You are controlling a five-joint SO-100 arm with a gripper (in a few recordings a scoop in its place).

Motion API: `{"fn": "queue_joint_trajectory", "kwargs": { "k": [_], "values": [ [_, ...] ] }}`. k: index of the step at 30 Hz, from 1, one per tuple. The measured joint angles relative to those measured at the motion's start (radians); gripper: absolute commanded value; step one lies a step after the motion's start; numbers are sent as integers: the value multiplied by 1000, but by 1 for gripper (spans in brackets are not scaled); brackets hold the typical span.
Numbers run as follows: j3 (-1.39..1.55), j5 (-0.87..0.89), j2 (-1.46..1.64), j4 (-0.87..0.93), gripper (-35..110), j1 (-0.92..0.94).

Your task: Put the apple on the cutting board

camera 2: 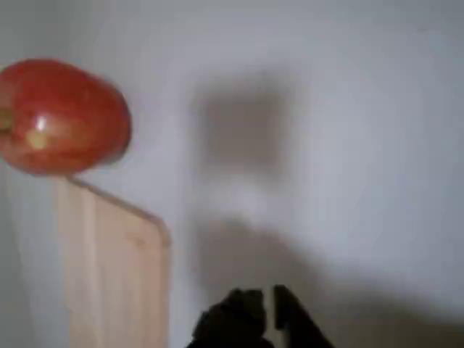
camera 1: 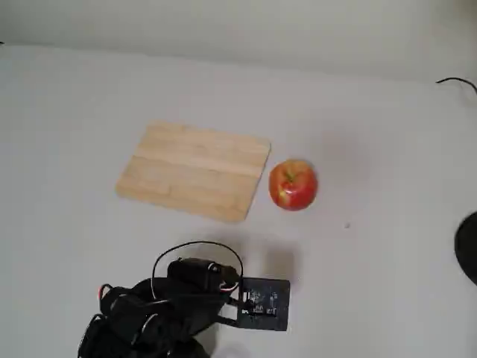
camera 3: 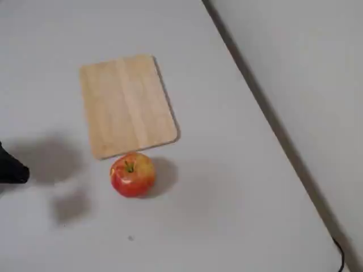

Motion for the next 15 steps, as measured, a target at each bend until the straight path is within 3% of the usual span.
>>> {"fn": "queue_joint_trajectory", "kwargs": {
  "k": [15],
  "values": [
    [0,-9,0,0,0,-28]
  ]
}}
